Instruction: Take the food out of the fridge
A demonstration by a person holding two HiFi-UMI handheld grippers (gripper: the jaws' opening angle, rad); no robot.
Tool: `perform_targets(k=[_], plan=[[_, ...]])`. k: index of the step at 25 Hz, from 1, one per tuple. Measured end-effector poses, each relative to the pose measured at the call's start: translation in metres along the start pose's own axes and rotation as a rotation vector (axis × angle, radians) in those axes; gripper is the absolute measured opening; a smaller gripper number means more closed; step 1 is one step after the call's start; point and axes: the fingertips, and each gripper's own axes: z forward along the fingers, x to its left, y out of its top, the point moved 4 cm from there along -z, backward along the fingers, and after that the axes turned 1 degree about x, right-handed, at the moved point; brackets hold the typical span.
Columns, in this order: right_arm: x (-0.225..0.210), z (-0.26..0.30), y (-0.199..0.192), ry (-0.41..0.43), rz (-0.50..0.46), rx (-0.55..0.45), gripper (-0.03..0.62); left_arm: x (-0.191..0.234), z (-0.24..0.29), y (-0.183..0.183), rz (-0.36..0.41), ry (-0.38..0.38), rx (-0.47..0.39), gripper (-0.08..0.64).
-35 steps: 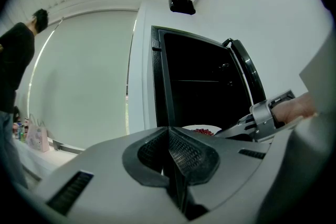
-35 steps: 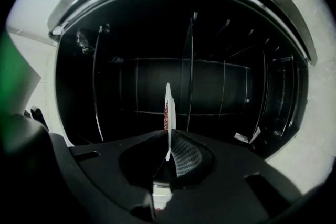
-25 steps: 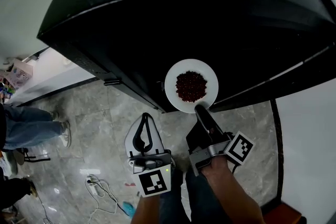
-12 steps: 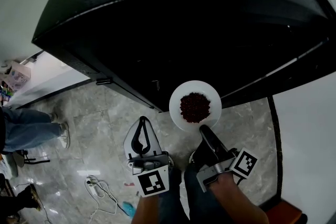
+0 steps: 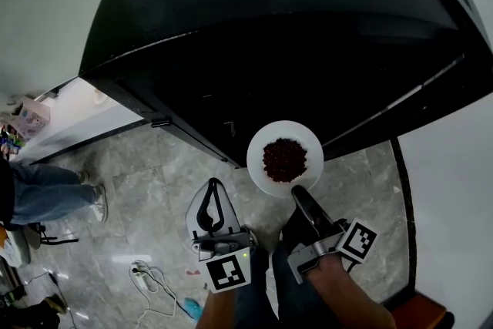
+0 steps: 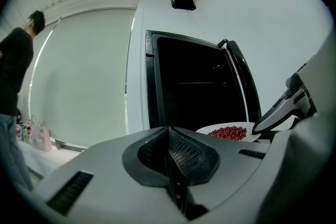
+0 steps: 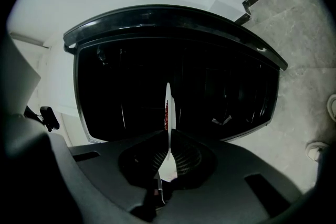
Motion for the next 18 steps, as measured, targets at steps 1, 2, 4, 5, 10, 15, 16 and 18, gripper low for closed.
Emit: perform_targets(k=[1, 2, 4, 5, 10, 15, 16, 18], plan=[[0.003, 0.0, 0.0, -0.002, 0.004, 0.003, 0.032, -0.001, 0.0, 0.002, -0.001, -0.001, 0.004, 0.014], [0.007, -0.002, -0.001, -0.003, 0.008, 0.006, 0.032, -0.002, -0.001, 0.005, 0.0, -0.003, 0.006, 0.014], [0.017, -0.005, -0.004, -0.001, 0.012, 0.011, 0.032, -0.004, -0.005, 0.014, 0.0, -0.004, 0.008, 0.014], [0.024, -0.008, -0.007, 0.001, 0.014, 0.013, 0.032, -0.004, -0.007, 0.02, -0.001, -0.004, 0.006, 0.014], [0.064, -0.02, -0.017, 0.005, 0.023, 0.023, 0.032, -0.005, -0.018, 0.059, 0.004, -0.01, -0.007, 0.014], [0.108, -0.03, -0.023, 0.012, 0.013, 0.029, 0.032, -0.002, -0.028, 0.104, 0.02, -0.009, -0.03, 0.014], [0.117, -0.032, -0.024, 0.014, 0.015, 0.028, 0.032, -0.001, -0.031, 0.113, 0.017, -0.007, -0.034, 0.014], [0.136, -0.038, -0.027, 0.017, 0.017, 0.031, 0.032, 0.001, -0.04, 0.13, 0.007, 0.0, -0.038, 0.014]])
